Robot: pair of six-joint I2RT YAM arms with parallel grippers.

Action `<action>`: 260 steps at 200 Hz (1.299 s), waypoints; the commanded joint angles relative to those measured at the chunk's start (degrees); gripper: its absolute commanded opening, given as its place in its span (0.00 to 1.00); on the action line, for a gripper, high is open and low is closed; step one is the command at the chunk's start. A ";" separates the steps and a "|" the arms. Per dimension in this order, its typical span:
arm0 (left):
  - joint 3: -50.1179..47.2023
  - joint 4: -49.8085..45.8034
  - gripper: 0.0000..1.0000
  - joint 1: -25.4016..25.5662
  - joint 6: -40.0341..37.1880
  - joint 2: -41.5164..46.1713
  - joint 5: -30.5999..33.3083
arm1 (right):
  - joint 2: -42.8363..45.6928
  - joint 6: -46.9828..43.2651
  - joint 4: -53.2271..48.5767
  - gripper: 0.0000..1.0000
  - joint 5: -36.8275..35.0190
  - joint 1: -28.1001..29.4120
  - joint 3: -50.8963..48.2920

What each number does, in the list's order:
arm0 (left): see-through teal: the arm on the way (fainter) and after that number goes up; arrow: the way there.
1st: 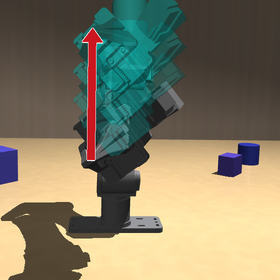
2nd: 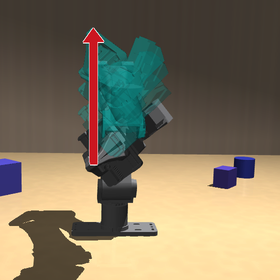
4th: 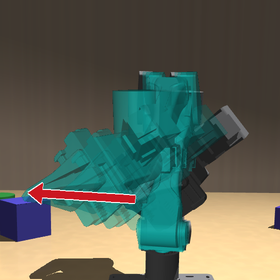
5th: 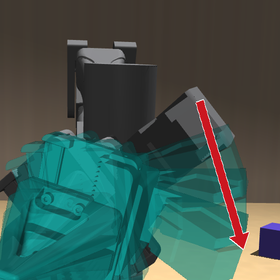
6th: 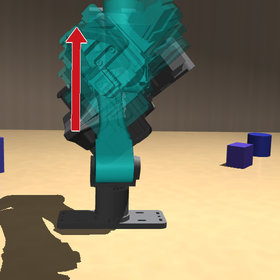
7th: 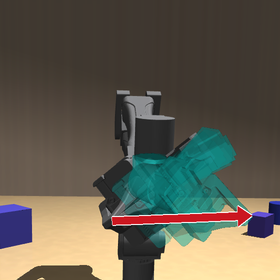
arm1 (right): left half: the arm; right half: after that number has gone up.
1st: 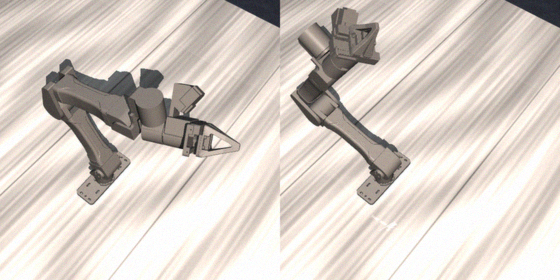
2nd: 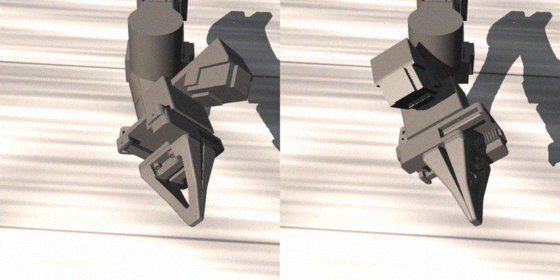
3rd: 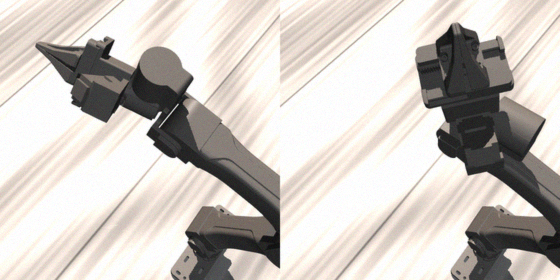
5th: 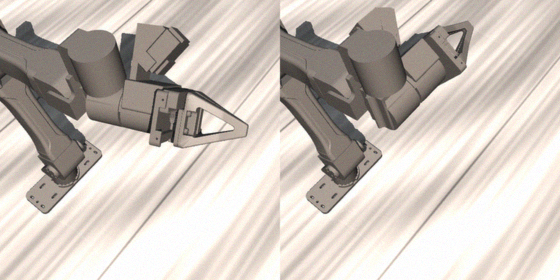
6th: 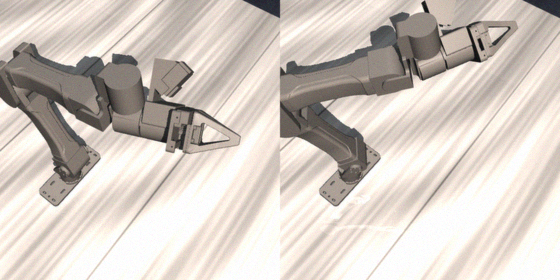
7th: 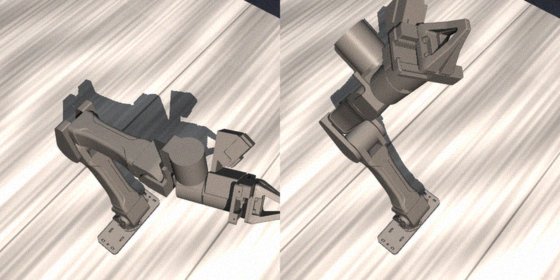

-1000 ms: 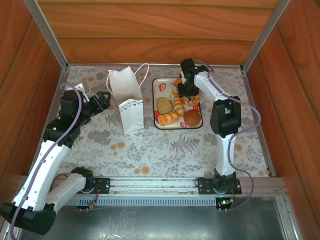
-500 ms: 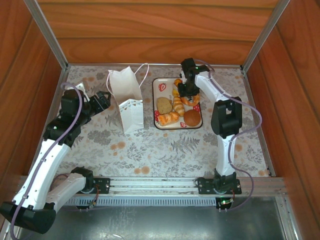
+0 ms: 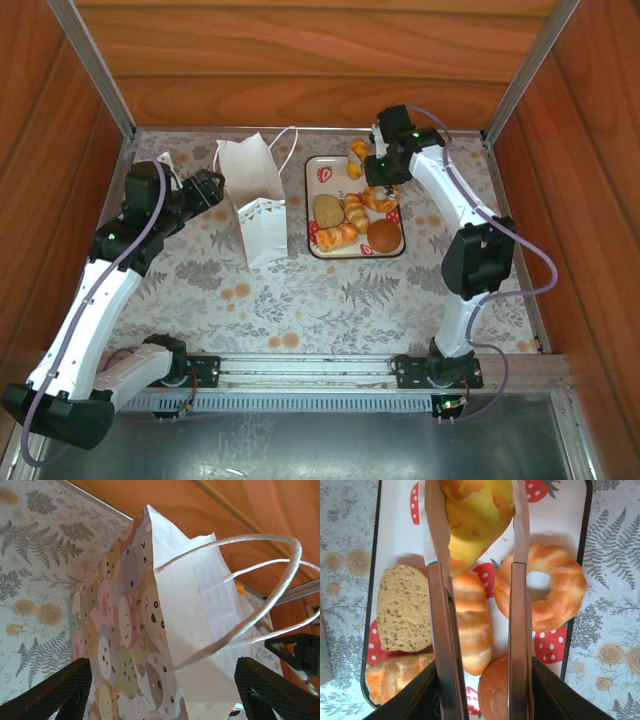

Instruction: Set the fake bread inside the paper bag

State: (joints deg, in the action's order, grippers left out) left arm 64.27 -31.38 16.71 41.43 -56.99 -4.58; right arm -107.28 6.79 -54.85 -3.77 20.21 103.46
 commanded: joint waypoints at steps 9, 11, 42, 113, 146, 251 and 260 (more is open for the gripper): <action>3.21 -3.39 0.79 2.06 0.93 -2.25 3.04 | 5.74 -0.10 0.20 0.43 0.32 -0.17 -1.44; 3.29 -3.42 0.79 2.09 0.93 -2.44 3.25 | 6.14 -0.19 0.19 0.43 0.31 -0.17 -1.53; 4.87 -4.35 0.77 3.37 0.85 -5.65 5.59 | 10.52 -0.45 -0.36 0.43 0.58 -0.08 -2.94; 9.51 -6.94 0.59 5.00 -2.73 -12.32 12.85 | 19.67 -1.29 -2.51 0.43 0.30 0.44 -5.50; 9.66 -7.07 0.50 5.00 -3.72 -13.26 13.69 | 22.90 -2.29 -3.68 0.43 0.28 0.98 -5.86; 9.91 -7.05 0.20 5.00 -4.82 -14.45 12.49 | 29.52 -5.09 -5.57 0.43 1.68 3.60 -4.71; 9.91 -6.97 0.18 5.05 -4.77 -14.40 12.49 | 29.74 -5.33 -5.63 0.43 1.73 4.09 -4.18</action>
State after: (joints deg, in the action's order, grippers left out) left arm 72.73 -37.36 21.45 37.30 -71.09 7.70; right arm -79.26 3.11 -60.90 -2.92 22.94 97.71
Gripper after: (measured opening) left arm 0.206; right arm 0.435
